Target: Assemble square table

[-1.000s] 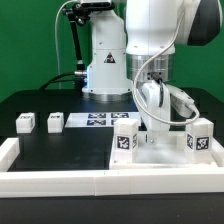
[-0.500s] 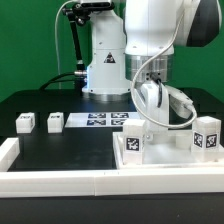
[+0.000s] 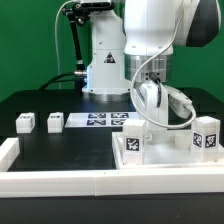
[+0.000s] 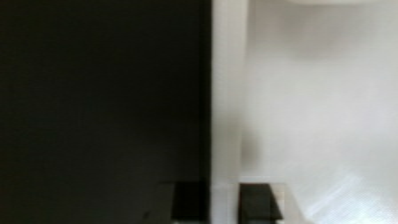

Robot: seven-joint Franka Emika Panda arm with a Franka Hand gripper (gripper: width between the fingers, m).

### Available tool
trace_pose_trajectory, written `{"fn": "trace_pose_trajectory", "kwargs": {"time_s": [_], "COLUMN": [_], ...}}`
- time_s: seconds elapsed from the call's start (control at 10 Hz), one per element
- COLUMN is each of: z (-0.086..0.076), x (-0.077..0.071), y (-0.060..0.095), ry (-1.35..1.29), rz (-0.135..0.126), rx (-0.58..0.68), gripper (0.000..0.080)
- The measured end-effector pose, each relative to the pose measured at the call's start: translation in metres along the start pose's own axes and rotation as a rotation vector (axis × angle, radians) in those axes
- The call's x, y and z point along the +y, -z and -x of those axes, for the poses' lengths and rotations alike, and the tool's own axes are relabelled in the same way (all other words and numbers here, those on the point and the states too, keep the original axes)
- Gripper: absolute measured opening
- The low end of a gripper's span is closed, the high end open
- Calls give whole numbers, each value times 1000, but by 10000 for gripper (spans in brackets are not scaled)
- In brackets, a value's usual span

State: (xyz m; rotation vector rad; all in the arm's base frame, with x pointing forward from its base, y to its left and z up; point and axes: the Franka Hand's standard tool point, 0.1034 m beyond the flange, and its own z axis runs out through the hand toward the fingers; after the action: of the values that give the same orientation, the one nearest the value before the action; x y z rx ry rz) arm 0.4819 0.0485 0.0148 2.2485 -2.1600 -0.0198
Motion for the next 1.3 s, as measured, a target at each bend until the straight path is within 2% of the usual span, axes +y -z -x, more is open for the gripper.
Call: {"fn": "trace_pose_trajectory", "kwargs": {"time_s": [0.2, 0.3, 0.5, 0.7, 1.1, 1.3], "z": [0, -7, -31, -51, -55, -70], "x": [0, -2, 5, 9, 9, 6], "y": [0, 3, 5, 6, 5, 6], "ry": [3, 79, 210, 269, 467, 630], "rz": [0, 1, 30, 41, 39, 33], "rx": [0, 3, -3, -10, -8, 2], "gripper": [66, 66, 67, 67, 67, 67]}}
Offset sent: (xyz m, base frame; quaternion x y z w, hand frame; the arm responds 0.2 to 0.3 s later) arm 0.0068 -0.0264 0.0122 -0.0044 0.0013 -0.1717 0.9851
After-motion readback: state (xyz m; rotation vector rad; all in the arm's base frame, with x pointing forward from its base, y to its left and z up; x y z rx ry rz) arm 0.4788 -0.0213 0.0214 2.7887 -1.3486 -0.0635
